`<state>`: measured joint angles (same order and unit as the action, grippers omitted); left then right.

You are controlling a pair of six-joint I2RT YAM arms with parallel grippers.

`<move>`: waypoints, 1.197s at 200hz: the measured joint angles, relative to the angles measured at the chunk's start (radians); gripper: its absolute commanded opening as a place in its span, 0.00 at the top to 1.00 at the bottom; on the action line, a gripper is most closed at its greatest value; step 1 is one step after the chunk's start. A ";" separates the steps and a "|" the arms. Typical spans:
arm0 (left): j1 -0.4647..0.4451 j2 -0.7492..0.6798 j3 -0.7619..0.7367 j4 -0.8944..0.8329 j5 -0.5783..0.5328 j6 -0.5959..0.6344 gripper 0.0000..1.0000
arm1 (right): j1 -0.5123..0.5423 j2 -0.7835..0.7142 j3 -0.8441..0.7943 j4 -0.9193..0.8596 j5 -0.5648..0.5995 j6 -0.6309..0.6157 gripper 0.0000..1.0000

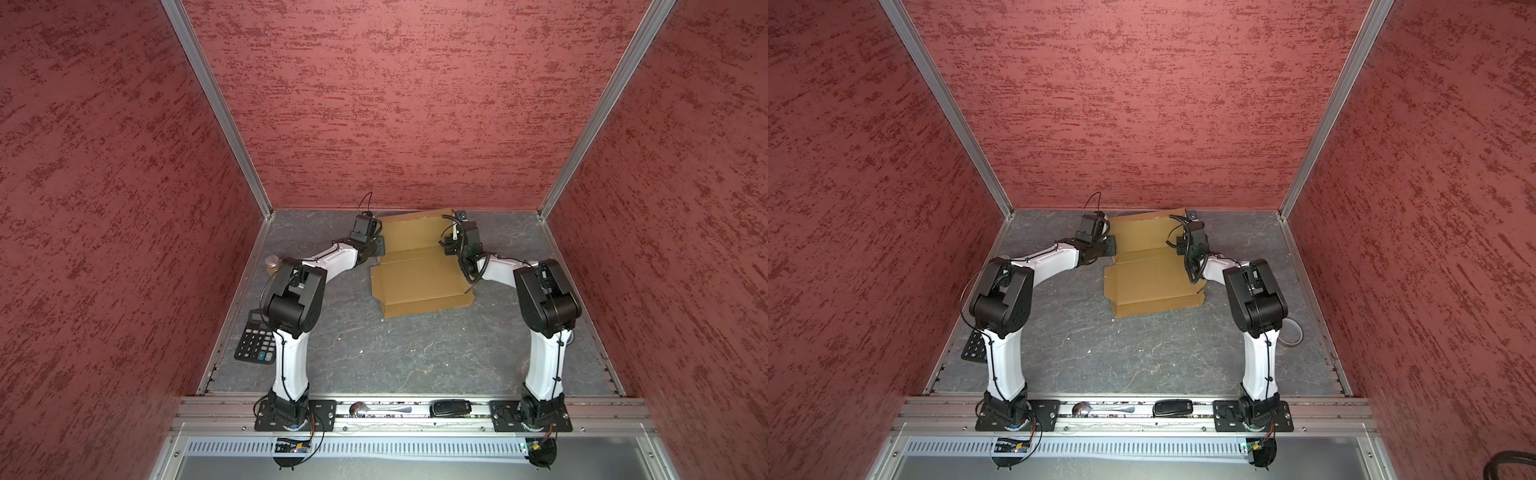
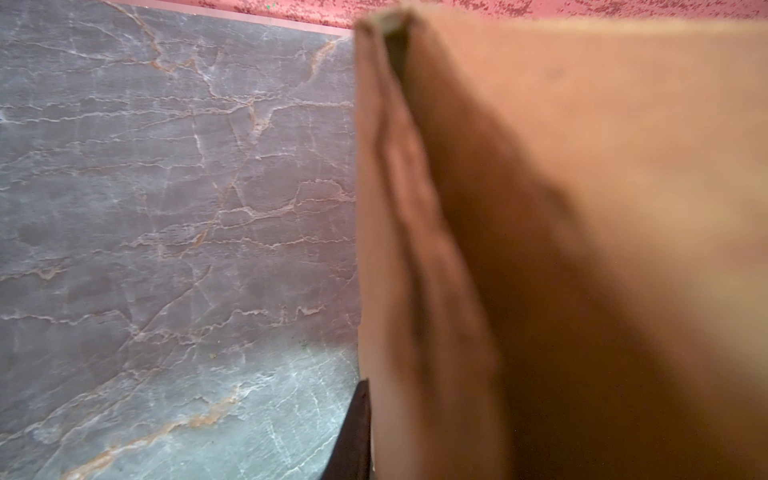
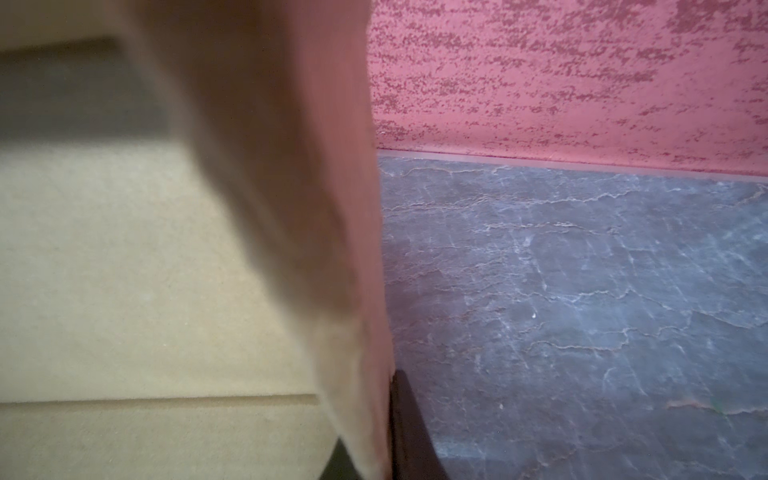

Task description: Fold the paper box

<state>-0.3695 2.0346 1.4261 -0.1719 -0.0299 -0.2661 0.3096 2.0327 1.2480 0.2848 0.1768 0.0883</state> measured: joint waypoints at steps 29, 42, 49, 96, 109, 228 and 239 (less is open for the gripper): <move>0.000 0.000 0.000 0.000 0.002 -0.001 0.83 | 0.000 0.000 0.000 -0.001 0.000 -0.003 0.91; 0.000 0.000 0.000 0.000 0.002 -0.005 0.81 | 0.000 0.000 0.000 -0.001 0.000 -0.003 0.91; 0.000 0.000 0.000 0.000 0.002 -0.008 0.81 | 0.000 0.000 0.000 -0.001 0.000 -0.003 0.91; 0.000 0.001 0.005 -0.005 -0.018 -0.018 0.78 | 0.000 0.000 0.000 -0.003 -0.011 -0.010 0.93; 0.000 0.008 0.017 -0.012 -0.032 -0.022 0.78 | 0.000 0.000 0.000 -0.003 -0.019 -0.010 0.93; -0.018 0.113 0.159 -0.049 -0.171 -0.053 0.80 | 0.000 0.000 0.000 -0.006 -0.066 -0.009 0.94; -0.021 0.120 0.174 -0.063 -0.187 -0.054 0.81 | 0.000 0.000 0.000 -0.006 -0.071 -0.008 0.94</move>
<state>-0.3901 2.1548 1.5997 -0.2348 -0.2165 -0.3199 0.3092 2.0327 1.2480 0.2790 0.1059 0.0803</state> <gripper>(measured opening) 0.202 0.072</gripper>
